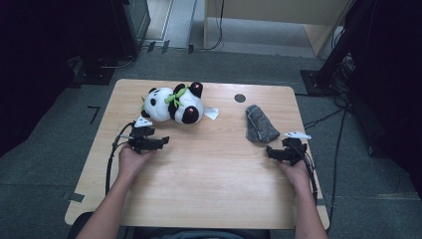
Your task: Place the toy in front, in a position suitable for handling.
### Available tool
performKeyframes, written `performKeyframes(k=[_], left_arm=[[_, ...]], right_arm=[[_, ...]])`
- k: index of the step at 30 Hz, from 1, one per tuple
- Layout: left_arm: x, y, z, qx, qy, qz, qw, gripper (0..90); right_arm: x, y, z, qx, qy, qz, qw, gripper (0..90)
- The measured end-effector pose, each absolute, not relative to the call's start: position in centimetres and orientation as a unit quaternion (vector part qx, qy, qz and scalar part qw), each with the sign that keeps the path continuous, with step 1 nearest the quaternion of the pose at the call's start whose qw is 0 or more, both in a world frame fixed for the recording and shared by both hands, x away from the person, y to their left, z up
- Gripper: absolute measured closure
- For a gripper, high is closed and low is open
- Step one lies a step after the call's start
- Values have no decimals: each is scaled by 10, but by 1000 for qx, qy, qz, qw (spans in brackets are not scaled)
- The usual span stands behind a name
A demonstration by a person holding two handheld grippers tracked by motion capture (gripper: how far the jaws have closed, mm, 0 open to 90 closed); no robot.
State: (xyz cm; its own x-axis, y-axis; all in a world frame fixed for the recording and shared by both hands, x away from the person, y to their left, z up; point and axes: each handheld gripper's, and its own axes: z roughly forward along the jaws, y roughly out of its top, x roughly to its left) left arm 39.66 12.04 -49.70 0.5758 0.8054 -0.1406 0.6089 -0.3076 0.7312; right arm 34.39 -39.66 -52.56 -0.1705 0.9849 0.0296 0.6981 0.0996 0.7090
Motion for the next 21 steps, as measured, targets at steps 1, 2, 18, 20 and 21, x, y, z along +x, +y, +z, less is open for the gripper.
performKeyframes(k=[1, 2, 18, 20, 21], left_arm=[[397, 121, -496, 798, 444, 124, 388, 234], [397, 121, -495, 797, 446, 121, 389, 234], [409, 115, -460, 822, 395, 120, 392, 296], [414, 115, -456, 820, 396, 110, 398, 294], [417, 116, -453, 821, 396, 107, 397, 287]], right_arm=[[344, -397, -526, 599, 703, 303, 237, 0], [344, -397, -526, 599, 703, 303, 237, 0], [344, -396, -526, 599, 703, 303, 236, 0], [344, -396, -526, 599, 703, 303, 236, 0], [344, -396, -525, 599, 703, 303, 236, 0]])
